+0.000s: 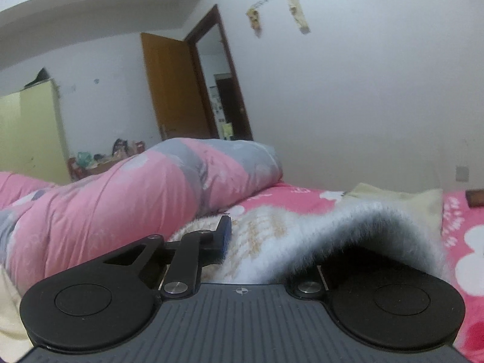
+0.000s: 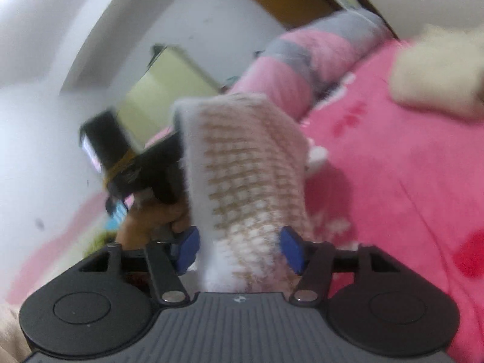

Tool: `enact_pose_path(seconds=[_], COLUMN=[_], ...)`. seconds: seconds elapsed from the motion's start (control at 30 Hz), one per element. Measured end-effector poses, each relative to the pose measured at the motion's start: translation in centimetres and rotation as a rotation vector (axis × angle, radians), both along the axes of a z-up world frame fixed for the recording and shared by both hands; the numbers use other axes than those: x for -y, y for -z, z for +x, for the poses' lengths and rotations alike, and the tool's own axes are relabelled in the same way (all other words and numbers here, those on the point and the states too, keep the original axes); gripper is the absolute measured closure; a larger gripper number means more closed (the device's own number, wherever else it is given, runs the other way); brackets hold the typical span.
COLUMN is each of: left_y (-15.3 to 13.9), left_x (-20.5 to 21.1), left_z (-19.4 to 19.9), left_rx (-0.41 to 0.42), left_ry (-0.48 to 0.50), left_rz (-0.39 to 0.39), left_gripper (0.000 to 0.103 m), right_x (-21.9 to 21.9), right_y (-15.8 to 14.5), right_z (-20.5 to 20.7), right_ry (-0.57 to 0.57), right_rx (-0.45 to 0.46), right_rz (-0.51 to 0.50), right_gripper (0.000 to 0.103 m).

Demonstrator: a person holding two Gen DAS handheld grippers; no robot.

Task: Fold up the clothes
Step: 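Raise the cardigan high with both tools and shake it out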

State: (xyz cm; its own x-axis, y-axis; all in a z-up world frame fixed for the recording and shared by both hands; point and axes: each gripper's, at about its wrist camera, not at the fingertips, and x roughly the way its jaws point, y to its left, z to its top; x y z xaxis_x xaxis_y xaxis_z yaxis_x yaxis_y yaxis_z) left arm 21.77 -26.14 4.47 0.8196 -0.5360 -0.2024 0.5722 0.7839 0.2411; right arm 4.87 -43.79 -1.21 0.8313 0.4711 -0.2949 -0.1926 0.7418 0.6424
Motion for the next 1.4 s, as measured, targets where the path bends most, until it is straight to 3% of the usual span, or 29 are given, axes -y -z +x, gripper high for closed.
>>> enact_pose_path(seconds=[0.1,0.2,0.3,0.33,0.37,0.43,0.53,0.63,0.83,0.93,1.03,1.4], left_y=[-0.1,-0.8,-1.6,-1.9,-2.1,-2.8,-4.7,-7.3,-13.4,-16.7,-18.7,-23.9], left_x=[-0.9,-1.9,-2.8,-3.1,-3.4,-4.5,-7.2,-10.6,-16.8,-20.2,-21.8,-24.6], left_z=[-0.3,-0.7,-1.4,-1.6,-1.8,-2.4,-3.0,-5.0,-11.6,-14.4,-17.4,-25.7], left_rx=[-0.02,-0.02,-0.006,-0.002,0.003,0.013,0.054,0.153,0.404,0.418,0.489,0.641], left_ry=[-0.047,-0.093,-0.118,-0.126,-0.134,-0.162,-0.23,-0.279,-0.255,-0.224,-0.224,-0.158], left_rz=[-0.043,-0.097,-0.128,-0.138,-0.149,-0.181,-0.273,-0.352,-0.428,-0.517,-0.545,-0.59], left_gripper=[0.09,0.091,0.092,0.092,0.092,0.092,0.092,0.092,0.091,0.09,0.09,0.09], right_x=[-2.4,-4.5,-6.1,-6.0,-5.8,-5.8,-6.5,-6.3,-9.0,-11.0,-12.6,-15.2], right_y=[0.5,3.2,4.4,4.4,4.4,3.3,-0.2,-5.7,-15.7,-19.6,-22.7,-28.8], right_z=[0.7,1.2,0.2,0.0,-0.2,-0.7,-1.9,-3.2,-6.6,-9.0,-10.5,-17.7], right_ry=[-0.003,-0.041,0.058,0.084,0.107,0.159,0.259,0.371,0.531,0.591,0.643,0.722], right_rx=[-0.089,-0.228,-0.232,-0.233,-0.235,-0.214,-0.094,0.097,0.506,0.687,0.821,1.072], right_rz=[-0.108,-0.096,-0.253,-0.255,-0.245,-0.303,-0.462,-0.557,-0.807,-0.899,-0.944,-0.91], right_gripper=[0.041,0.055,0.063,0.067,0.077,0.082,0.09,0.091,0.091,0.091,0.091,0.091])
